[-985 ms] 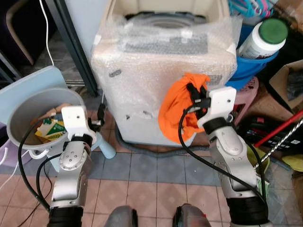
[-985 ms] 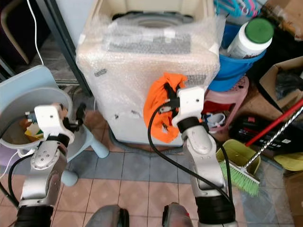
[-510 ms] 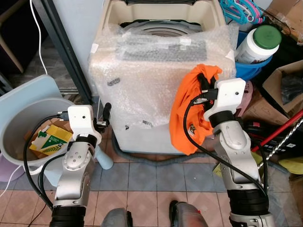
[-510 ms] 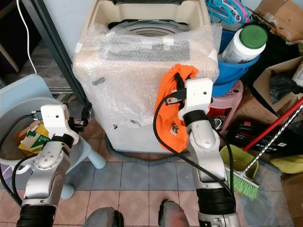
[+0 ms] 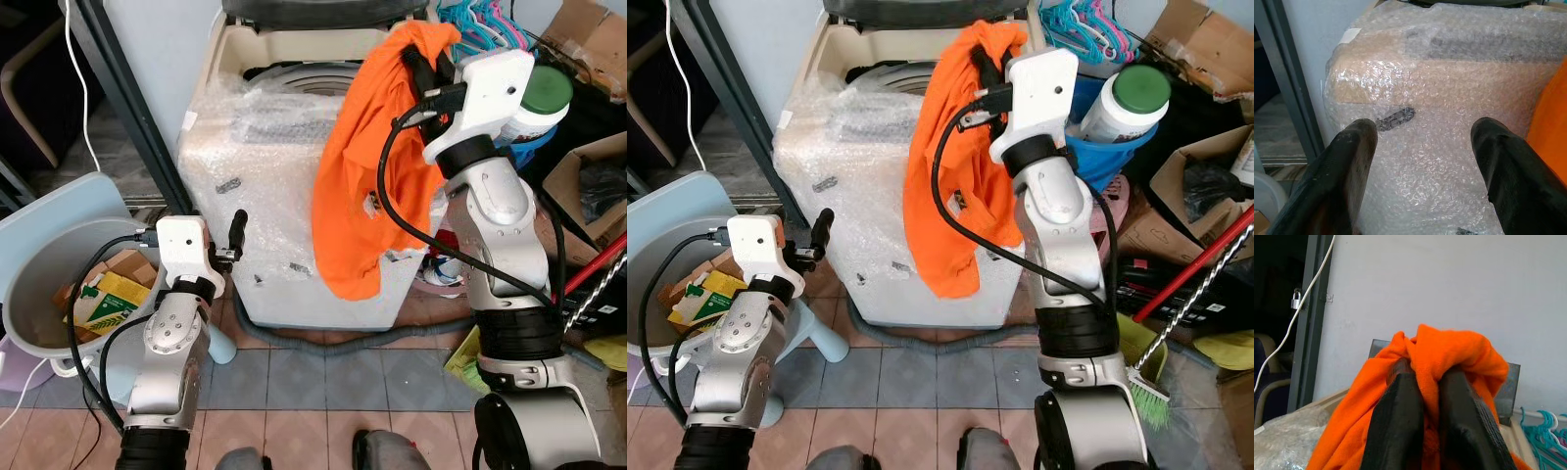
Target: Clothes washing
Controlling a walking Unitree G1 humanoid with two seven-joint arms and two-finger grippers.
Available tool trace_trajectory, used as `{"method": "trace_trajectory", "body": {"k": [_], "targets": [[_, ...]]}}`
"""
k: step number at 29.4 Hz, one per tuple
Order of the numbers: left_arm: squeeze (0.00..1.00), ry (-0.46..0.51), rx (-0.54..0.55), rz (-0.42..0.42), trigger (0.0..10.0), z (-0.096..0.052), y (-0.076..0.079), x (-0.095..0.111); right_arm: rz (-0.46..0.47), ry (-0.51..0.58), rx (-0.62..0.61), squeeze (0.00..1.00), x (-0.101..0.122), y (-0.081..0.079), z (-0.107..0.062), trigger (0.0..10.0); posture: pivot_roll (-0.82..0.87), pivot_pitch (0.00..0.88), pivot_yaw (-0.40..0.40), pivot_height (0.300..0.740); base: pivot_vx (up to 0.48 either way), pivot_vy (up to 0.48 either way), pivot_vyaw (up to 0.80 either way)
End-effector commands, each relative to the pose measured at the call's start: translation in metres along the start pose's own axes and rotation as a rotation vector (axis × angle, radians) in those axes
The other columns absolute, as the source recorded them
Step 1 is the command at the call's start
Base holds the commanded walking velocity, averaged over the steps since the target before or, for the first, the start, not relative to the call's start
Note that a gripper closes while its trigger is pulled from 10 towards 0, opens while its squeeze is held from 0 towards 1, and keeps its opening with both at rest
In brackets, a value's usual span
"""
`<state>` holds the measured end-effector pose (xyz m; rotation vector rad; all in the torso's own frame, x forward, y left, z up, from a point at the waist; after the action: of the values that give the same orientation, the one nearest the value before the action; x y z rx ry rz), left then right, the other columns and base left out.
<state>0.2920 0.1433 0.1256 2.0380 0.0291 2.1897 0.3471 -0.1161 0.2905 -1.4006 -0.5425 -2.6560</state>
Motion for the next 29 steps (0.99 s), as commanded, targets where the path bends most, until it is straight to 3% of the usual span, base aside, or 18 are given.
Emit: {"method": "trace_trajectory", "body": {"k": [1,16,25,29], "targets": [[0.0,-0.006,0.016,0.013,10.0,-0.002,-0.003,-0.001,0.011,0.032,0.032,0.0,0.005,-0.005,0.007,10.0,-0.04,0.132,0.036,0.74,0.461,0.0,0.0],[0.0,-0.014,0.024,0.002,10.0,-0.001,0.0,-0.004,-0.037,0.119,0.057,0.0,0.023,0.005,0.036,10.0,-0.04,0.134,0.024,0.74,0.455,0.0,0.0],[0.0,-0.017,0.022,0.008,10.0,-0.003,-0.001,-0.005,-0.075,0.092,-0.033,0.0,0.025,0.031,0.05,10.0,-0.03,0.135,0.012,0.74,0.16,0.0,0.0],[0.0,-0.02,0.037,-0.002,10.0,-0.003,-0.002,-0.005,-0.112,0.089,-0.038,0.0,0.034,0.05,0.068,10.0,-0.03,0.137,0.013,0.74,0.143,0.0,0.0]]}}
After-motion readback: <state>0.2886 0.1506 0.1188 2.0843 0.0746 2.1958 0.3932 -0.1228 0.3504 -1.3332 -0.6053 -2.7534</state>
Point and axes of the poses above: a point about 5 cm out from each wrist's last joint towards the gripper, its own z axis pointing out of the wrist towards the gripper, its own x axis along the axis of the wrist's last joint, y = z × x, the point moved 1 cm from there along z, pointing out of the wrist towards the gripper, and after that the axes turned 4 degrees about -z, right-handed, at the moved point
